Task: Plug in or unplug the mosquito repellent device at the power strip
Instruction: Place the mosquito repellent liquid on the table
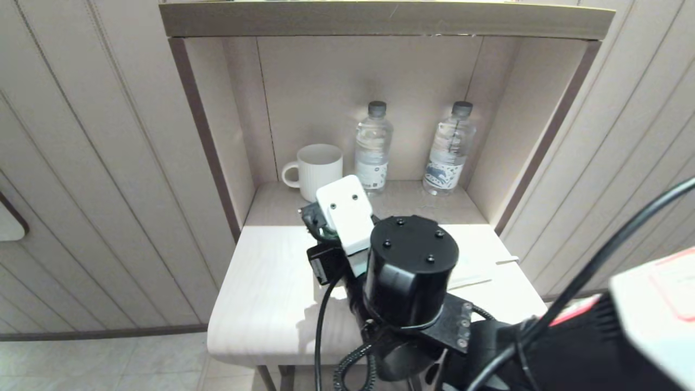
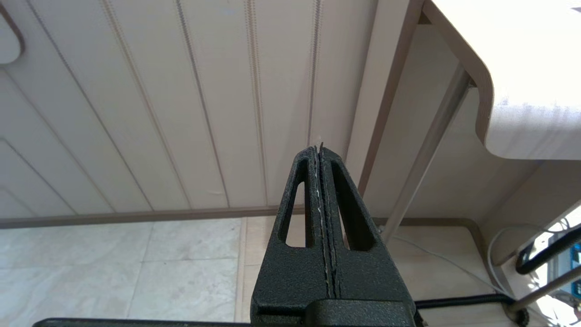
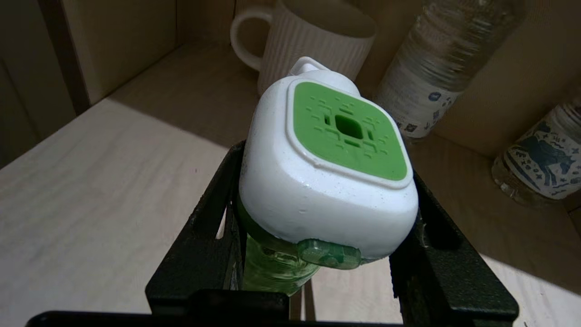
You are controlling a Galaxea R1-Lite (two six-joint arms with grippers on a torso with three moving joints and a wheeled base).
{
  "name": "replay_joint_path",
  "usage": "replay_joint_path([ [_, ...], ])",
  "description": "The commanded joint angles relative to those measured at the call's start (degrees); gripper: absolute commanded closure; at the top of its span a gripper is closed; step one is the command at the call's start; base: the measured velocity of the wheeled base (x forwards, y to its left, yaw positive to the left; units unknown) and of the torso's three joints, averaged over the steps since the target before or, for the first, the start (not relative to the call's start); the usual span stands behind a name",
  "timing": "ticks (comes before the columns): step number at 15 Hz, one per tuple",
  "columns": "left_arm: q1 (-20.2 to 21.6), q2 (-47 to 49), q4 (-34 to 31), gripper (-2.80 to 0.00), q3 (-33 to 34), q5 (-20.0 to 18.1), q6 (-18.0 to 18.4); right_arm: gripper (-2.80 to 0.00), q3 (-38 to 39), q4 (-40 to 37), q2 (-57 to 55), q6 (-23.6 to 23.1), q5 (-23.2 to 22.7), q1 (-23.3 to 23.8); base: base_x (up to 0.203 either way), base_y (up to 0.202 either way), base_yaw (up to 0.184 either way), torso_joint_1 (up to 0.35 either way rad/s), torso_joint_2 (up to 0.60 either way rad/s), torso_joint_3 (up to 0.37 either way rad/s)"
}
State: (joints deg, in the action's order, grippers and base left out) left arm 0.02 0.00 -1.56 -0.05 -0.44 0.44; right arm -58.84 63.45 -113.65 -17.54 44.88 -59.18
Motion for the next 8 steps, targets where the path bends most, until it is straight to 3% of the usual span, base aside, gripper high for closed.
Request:
replay_joint_path([
  [1, -0.02, 0.09, -0.02, 0.0, 0.05, 0.0, 0.0, 0.0, -2.16, 6.87, -7.99, -1.97, 1.79, -0.67, 0.0, 0.0, 0.0, 0.0, 0.0, 0.0],
  [8, -0.02, 0.09, -0.02, 0.0, 0.05, 0.0, 0.0, 0.0, -4.09, 6.87, -10.36, -2.24, 1.7, -0.06, 0.0, 0.0, 0.0, 0.0, 0.0, 0.0],
])
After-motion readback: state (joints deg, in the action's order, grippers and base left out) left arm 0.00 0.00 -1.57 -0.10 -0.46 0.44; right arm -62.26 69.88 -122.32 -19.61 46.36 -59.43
